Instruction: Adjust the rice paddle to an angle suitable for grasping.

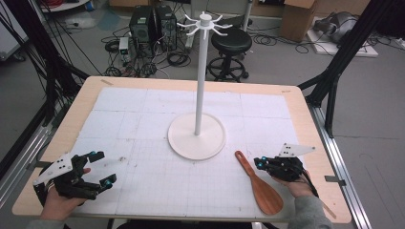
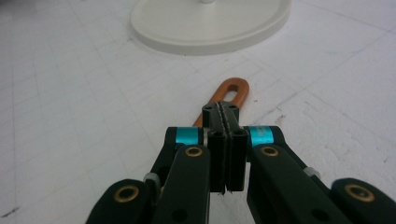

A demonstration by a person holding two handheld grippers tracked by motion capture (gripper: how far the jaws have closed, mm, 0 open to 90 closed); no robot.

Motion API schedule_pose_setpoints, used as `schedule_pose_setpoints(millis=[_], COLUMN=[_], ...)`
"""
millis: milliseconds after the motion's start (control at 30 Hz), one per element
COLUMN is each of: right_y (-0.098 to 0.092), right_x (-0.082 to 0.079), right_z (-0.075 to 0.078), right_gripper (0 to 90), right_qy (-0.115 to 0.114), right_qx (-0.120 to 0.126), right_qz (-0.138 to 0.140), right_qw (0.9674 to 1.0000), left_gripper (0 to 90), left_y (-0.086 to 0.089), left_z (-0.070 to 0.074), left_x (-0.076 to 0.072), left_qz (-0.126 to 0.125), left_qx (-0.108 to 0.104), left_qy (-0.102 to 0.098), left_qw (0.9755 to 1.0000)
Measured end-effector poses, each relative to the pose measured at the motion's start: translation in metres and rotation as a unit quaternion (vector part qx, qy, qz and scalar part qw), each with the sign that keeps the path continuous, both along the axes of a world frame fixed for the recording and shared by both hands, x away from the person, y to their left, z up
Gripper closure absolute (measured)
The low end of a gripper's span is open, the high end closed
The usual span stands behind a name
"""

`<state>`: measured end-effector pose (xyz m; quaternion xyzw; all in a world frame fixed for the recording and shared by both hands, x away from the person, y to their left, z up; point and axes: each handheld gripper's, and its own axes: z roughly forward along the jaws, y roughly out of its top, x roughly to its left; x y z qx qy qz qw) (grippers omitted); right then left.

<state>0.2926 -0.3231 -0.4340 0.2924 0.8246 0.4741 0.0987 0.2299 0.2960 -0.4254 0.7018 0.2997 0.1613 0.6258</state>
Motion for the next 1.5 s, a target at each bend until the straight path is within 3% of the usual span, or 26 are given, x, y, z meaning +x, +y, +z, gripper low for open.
schedule_pose_setpoints(millis=[533, 933, 1500], right_y=[0.005, 0.011, 0.017], right_x=[0.015, 0.016, 0.017], right_z=[-0.013, -0.016, -0.016], right_gripper=[90.0, 90.0, 90.0], right_qy=[0.026, 0.027, 0.029], right_qx=[-0.046, -0.064, -0.063], right_qz=[-0.013, -0.010, 0.011], right_qw=[0.9985, 0.9975, 0.9975], left_gripper=[1.9, 1.9, 1.9], left_y=[0.004, 0.005, 0.006], left_z=[-0.001, -0.001, -0.002], left_x=[-0.006, -0.008, -0.009], left_qz=[0.006, 0.007, 0.009], left_qx=[0.003, 0.007, 0.012], left_qy=[0.002, 0.001, 0.004], left_qw=[1.0000, 0.9999, 0.9999])
